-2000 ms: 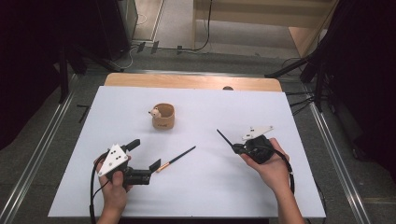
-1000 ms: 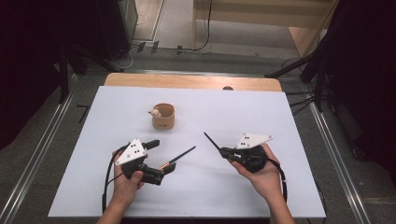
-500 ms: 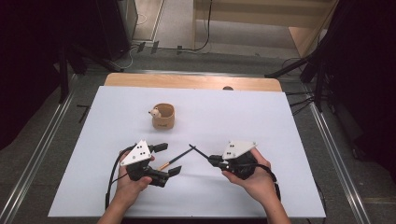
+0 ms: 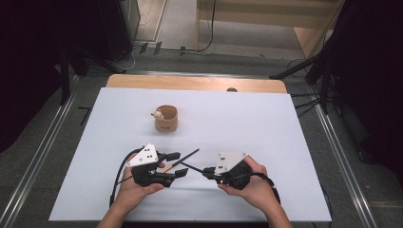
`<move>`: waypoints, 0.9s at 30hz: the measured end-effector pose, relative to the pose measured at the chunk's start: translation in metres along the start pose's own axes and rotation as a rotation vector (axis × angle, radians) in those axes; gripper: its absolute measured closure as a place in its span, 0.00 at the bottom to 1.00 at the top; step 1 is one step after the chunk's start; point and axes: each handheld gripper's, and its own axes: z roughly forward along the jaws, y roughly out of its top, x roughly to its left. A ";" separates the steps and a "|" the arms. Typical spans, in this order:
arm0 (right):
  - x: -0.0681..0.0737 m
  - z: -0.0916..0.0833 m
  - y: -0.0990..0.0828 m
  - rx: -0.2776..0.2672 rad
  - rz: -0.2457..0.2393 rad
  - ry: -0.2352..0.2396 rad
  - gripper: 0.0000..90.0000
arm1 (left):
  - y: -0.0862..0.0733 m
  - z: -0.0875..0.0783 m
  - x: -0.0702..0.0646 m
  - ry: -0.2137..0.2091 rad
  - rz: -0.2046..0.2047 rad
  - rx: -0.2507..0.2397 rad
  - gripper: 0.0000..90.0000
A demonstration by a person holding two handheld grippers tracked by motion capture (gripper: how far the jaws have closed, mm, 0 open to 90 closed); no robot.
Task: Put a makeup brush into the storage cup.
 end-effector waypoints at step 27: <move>0.008 0.005 0.004 0.038 -0.088 0.022 0.94 | 0.001 0.005 0.010 -0.189 -0.043 0.084 0.82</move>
